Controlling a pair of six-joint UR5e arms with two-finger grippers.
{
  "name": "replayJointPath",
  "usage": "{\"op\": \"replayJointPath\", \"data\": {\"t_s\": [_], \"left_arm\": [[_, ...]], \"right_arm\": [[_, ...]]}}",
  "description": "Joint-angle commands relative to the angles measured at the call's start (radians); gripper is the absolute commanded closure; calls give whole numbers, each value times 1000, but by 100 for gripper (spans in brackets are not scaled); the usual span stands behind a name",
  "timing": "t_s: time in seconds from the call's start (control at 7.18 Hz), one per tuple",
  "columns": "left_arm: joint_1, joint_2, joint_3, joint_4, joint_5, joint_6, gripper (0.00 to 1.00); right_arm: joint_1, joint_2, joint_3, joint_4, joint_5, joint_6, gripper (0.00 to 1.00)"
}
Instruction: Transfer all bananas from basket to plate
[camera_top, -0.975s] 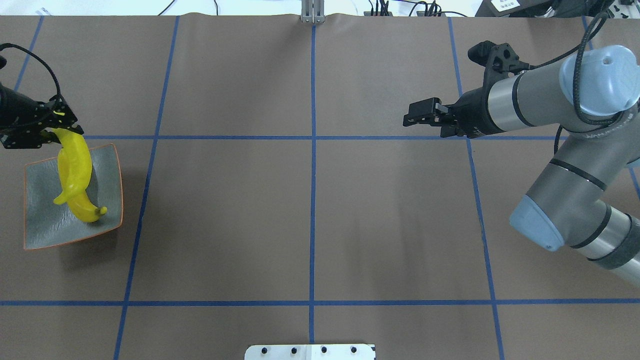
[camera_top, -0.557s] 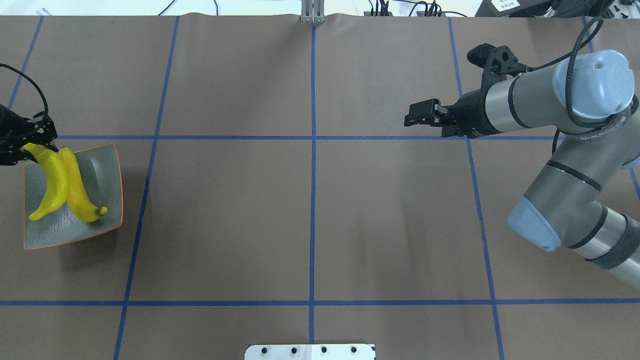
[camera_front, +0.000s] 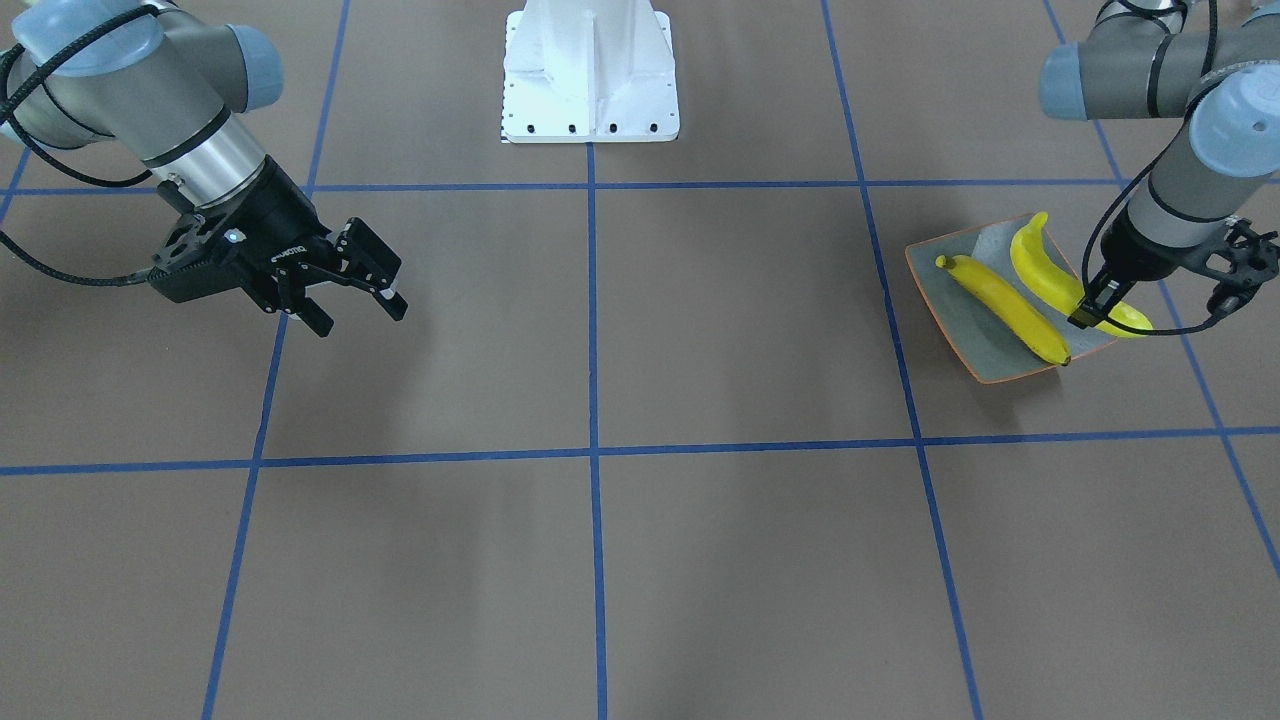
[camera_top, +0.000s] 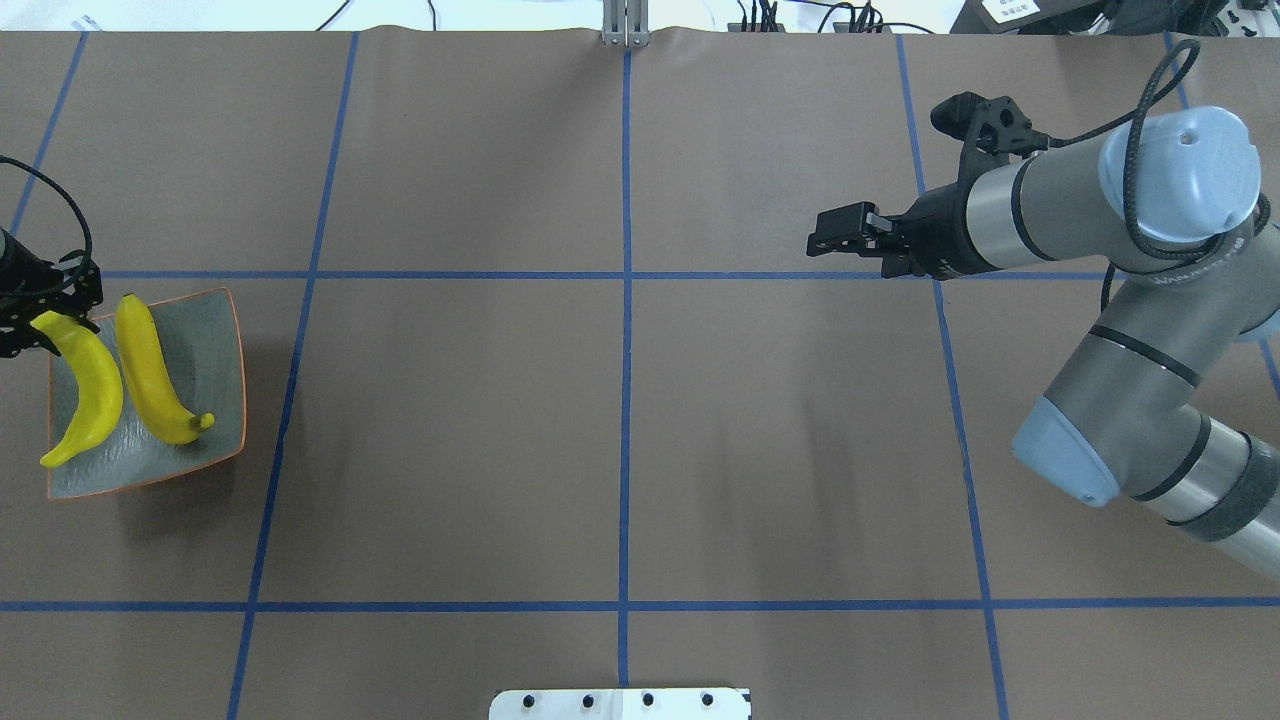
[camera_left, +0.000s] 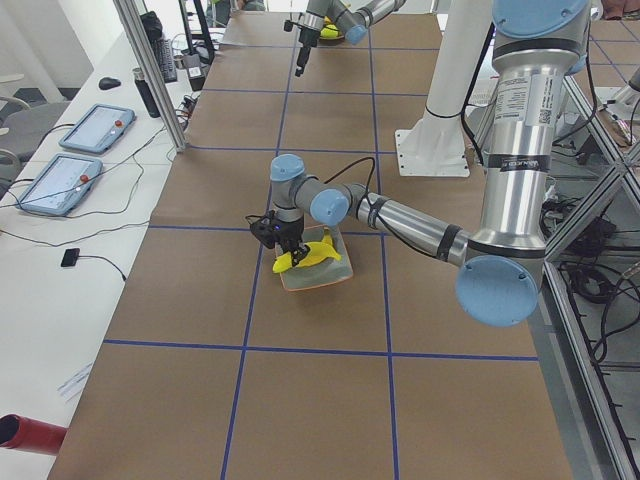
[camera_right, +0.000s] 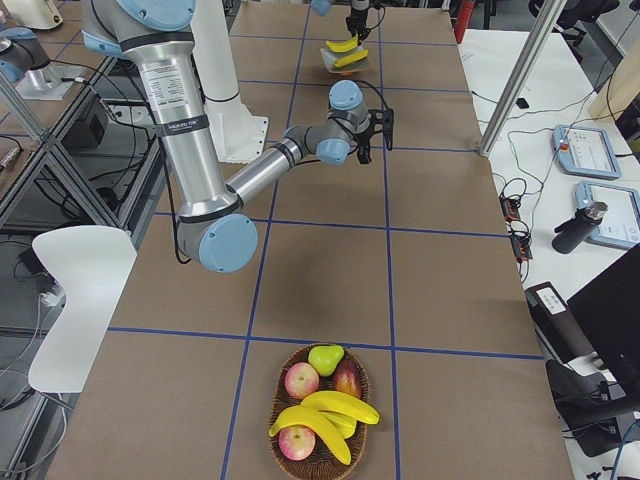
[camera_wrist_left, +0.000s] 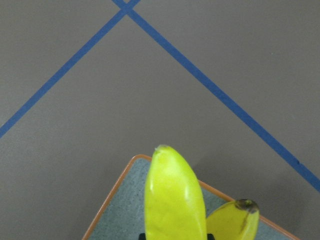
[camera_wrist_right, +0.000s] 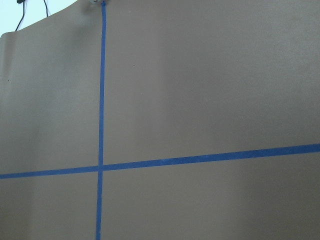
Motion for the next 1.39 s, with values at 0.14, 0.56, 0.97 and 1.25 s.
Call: {"op": "replayJointPath", "data": {"t_s": [0.14,0.56,0.97,1.25], "left_arm": [[39,3,21,4,4,3,100],[48,18,12,-5,10,6,0],[46,10,-51,-6,10,6,0],[43,-35,-116,-8,8,6,0]], "right_arm": [[-4,-14,1,0,-2,-2,0],[-4,-14,1,0,-2,0,0],[-2,-14,3,2,-11,2,0],[1,-28,14,0,-37,2,0]]}}
